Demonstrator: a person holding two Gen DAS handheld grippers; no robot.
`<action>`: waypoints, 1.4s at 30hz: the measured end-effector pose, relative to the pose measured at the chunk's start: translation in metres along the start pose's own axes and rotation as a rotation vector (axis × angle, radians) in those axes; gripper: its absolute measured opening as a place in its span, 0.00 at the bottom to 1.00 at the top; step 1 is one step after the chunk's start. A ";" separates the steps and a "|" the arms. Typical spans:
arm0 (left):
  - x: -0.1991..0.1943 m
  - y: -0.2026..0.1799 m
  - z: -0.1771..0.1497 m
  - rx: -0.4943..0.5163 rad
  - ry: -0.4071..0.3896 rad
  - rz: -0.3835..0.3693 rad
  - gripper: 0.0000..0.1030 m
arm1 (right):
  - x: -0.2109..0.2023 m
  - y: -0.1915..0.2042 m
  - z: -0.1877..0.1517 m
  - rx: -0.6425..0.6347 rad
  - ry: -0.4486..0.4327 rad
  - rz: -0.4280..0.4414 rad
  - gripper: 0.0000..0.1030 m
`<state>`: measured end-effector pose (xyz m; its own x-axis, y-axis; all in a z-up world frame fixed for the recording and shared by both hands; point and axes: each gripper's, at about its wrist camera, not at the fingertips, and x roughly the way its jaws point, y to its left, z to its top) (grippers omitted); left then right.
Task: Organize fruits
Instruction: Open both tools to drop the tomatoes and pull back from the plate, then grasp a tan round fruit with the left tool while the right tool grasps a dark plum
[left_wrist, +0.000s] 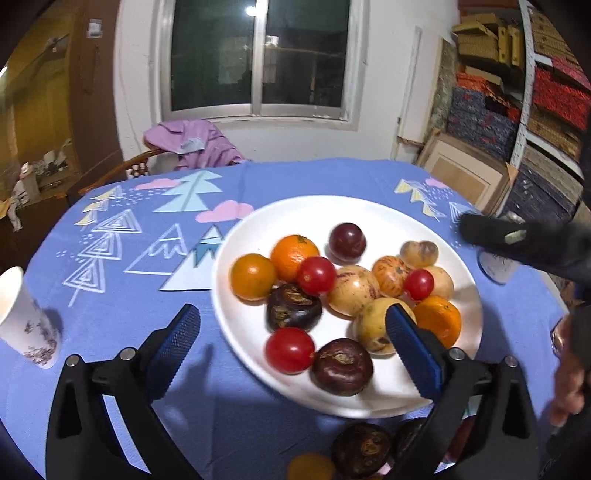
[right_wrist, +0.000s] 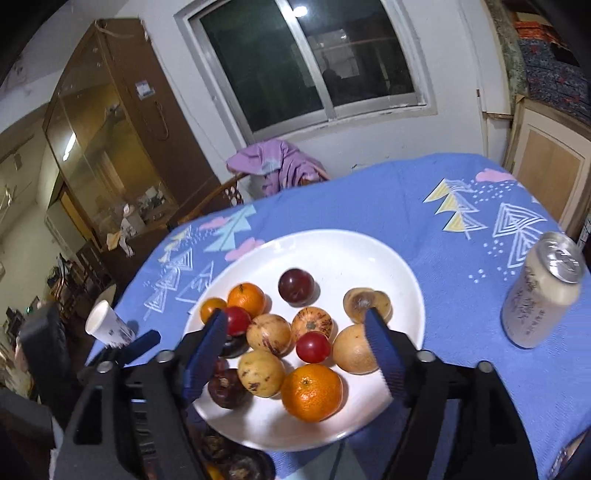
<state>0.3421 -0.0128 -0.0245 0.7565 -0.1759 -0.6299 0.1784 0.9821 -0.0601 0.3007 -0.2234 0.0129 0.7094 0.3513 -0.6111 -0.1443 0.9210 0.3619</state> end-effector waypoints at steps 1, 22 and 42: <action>-0.004 0.003 -0.002 -0.010 -0.001 0.007 0.96 | -0.006 0.000 0.000 0.008 -0.006 -0.001 0.85; -0.048 0.022 -0.082 0.013 0.112 0.045 0.96 | -0.083 -0.003 -0.107 -0.119 0.028 -0.093 0.97; -0.054 0.072 -0.071 -0.111 0.087 0.120 0.96 | -0.067 -0.006 -0.116 -0.115 0.102 -0.121 0.97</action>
<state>0.2694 0.0723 -0.0492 0.7098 -0.0552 -0.7022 0.0161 0.9979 -0.0622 0.1743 -0.2326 -0.0298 0.6538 0.2470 -0.7152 -0.1444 0.9686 0.2025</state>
